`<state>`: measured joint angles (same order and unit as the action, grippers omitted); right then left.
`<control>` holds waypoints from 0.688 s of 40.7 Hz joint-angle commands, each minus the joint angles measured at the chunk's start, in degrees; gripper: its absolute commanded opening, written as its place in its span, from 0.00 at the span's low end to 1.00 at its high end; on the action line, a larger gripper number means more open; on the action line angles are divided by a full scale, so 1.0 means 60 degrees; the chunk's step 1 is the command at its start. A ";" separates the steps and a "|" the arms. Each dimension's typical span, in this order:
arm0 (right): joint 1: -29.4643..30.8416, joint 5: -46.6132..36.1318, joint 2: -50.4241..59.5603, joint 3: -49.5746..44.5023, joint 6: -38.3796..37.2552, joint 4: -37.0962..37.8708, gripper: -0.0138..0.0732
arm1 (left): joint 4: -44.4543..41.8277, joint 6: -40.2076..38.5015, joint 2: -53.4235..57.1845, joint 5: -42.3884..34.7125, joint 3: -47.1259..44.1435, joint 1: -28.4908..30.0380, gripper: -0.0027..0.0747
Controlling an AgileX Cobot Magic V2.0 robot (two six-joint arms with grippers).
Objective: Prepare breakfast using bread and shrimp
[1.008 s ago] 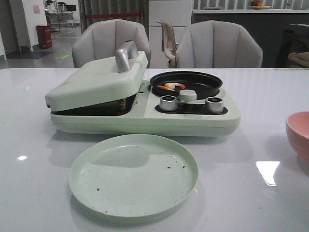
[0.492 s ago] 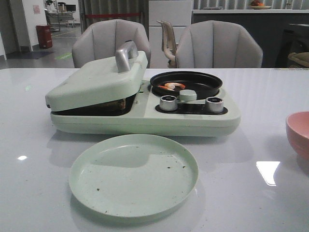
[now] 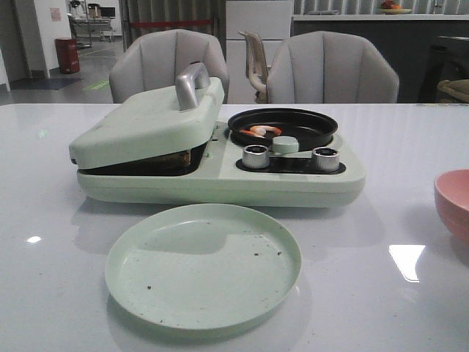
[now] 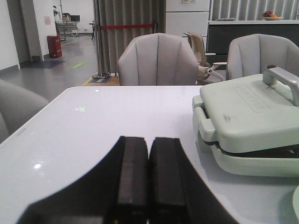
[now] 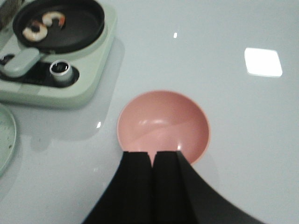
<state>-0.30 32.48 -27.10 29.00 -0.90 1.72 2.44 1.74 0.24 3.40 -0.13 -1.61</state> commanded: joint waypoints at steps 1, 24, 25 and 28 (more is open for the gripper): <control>0.0249 -0.2324 0.0858 -0.0812 0.0085 0.0079 0.20 | 0.0083 -0.0088 0.0194 -0.0893 -0.0051 -0.0054 0.16; 0.0523 -0.6098 0.4836 -0.4931 0.0076 -0.0099 0.20 | 0.0083 -0.0088 0.0194 -0.0893 -0.0051 -0.0054 0.16; 0.0523 -0.6142 0.4836 -0.4931 0.0076 -0.0098 0.20 | 0.0083 -0.0088 0.0194 -0.0893 -0.0051 -0.0054 0.16; 0.0514 -0.6284 0.4836 -0.4931 0.0036 -0.0107 0.20 | 0.0083 -0.0088 0.0194 -0.0893 -0.0051 -0.0054 0.16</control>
<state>2.45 1.31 0.54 -1.63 -0.90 1.41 2.44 1.74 0.24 3.26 -0.13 -1.61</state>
